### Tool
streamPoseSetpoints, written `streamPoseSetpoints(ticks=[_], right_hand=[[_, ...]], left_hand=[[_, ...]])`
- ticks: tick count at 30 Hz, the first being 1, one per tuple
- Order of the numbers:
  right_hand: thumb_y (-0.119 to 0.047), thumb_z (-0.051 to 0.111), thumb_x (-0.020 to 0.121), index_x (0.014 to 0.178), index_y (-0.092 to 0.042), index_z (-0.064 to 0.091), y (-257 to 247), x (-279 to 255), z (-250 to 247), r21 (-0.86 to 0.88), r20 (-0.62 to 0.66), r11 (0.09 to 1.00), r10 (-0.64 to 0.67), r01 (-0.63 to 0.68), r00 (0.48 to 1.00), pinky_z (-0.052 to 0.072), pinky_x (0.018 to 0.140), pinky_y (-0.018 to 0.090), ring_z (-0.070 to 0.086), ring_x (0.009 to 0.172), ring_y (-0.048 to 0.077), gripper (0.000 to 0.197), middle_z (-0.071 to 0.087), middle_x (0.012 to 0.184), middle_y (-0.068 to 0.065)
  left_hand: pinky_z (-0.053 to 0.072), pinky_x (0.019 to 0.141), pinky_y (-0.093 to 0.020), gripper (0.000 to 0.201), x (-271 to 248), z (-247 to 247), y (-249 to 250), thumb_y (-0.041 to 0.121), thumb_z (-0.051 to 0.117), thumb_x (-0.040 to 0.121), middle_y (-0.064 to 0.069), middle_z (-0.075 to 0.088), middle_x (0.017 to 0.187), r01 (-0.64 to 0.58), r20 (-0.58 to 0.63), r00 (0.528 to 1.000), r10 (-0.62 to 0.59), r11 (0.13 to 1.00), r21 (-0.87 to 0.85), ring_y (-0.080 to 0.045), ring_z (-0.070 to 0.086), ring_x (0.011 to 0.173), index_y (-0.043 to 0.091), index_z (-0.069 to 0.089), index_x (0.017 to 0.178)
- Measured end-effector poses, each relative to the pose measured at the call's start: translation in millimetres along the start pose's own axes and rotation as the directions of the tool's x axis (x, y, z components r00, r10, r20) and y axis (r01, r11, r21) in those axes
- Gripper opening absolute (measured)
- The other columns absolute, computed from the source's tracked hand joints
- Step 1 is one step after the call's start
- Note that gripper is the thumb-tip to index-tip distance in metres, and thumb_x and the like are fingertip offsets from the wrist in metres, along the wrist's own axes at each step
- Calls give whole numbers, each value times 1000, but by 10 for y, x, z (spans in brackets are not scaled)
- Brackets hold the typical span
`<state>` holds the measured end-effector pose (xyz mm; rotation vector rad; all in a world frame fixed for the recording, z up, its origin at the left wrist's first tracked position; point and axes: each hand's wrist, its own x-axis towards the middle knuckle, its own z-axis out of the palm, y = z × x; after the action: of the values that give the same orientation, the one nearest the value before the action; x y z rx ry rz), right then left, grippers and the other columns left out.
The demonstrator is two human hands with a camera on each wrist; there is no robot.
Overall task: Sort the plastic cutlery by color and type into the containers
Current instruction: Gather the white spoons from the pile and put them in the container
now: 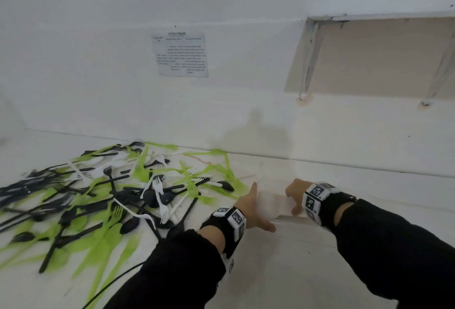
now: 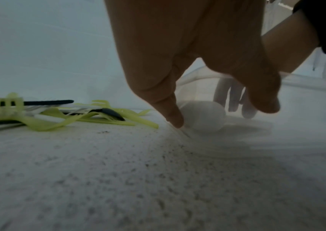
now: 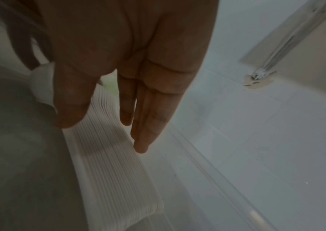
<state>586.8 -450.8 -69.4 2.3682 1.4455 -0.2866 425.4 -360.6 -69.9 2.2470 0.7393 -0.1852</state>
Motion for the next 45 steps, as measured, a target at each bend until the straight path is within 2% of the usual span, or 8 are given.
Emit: streamPoseSetpoints(ticks=[9, 17, 20, 27, 33, 38, 41, 45], right_hand=[[-38, 56, 90, 134, -19, 46, -307, -410, -338, 221, -6, 975, 41, -38, 999, 34, 102, 20, 44, 126, 15, 49, 47, 137, 0], [-32, 51, 91, 97, -25, 61, -770, -457, -844, 262, -181, 964, 10, 39, 983, 41, 89, 21, 55, 106, 14, 14, 61, 115, -1], [-23, 51, 90, 102, -15, 67, -1129, -377, -1065, 347, -299, 932, 5, 104, 954, 38, 81, 17, 55, 91, 14, 21, 66, 108, 1], [-19, 55, 88, 100, -10, 69, -2373, 102, -1322, 523, -359, 820, -35, 232, 933, 36, 76, 17, 58, 98, 18, 21, 67, 107, 6], [-16, 51, 89, 102, -8, 69, -3368, 698, -1517, 583, -310, 783, -33, 217, 950, 39, 87, 19, 58, 107, 18, 24, 67, 111, 5], [-17, 48, 90, 101, -6, 69, -3821, 1155, -1649, 660, -227, 737, 7, 148, 974, 46, 88, 24, 61, 104, 22, 26, 69, 107, 9], [-15, 48, 90, 79, -13, 69, -3944, 1381, -1661, 679, -182, 725, 11, 118, 983, 47, 83, 23, 64, 94, 21, 24, 72, 98, 9], [-15, 47, 91, 58, -27, 46, -3951, 1643, -1647, 726, -152, 684, 61, 70, 987, 44, 59, 17, 49, 57, 6, 35, 59, 73, -5]], left_hand=[[39, 102, -34, 89, -306, 44, -154, 29, 74, 80, -10, 43, 144, -78, -118, 990, 72, 996, -51, -26, 46, 128, 13, 20, 149], [41, 99, -29, 50, -524, -314, -500, 24, 57, 92, -3, 52, 135, -109, -253, 962, 101, 994, -18, -23, 52, 119, 16, 42, 139], [42, 96, -28, 40, -665, -643, -752, 20, 53, 91, -2, 57, 127, -117, -354, 929, 113, 993, 9, -23, 55, 113, 16, 50, 131], [40, 92, -23, 32, -962, -1749, -1898, 17, 49, 91, -2, 60, 120, 65, -530, 847, -46, 998, 17, -19, 56, 109, 14, 55, 122], [43, 96, -30, 31, -1043, -2650, -3043, 21, 46, 92, -1, 55, 127, 311, -568, 807, -162, 934, 176, -20, 52, 116, 18, 53, 122], [36, 103, -35, 34, -776, -3045, -3568, 25, 42, 94, 2, 47, 134, 375, -529, 839, -123, 837, 399, -19, 43, 126, 24, 50, 126], [34, 106, -34, 39, -464, -3156, -3718, 25, 38, 95, 1, 44, 140, 311, -457, 885, -87, 841, 442, -19, 42, 128, 21, 45, 134], [22, 114, -33, 44, -26, -3207, -3824, 24, 31, 99, -1, 35, 149, 244, -372, 927, -51, 835, 493, -18, 36, 135, 16, 35, 142]])
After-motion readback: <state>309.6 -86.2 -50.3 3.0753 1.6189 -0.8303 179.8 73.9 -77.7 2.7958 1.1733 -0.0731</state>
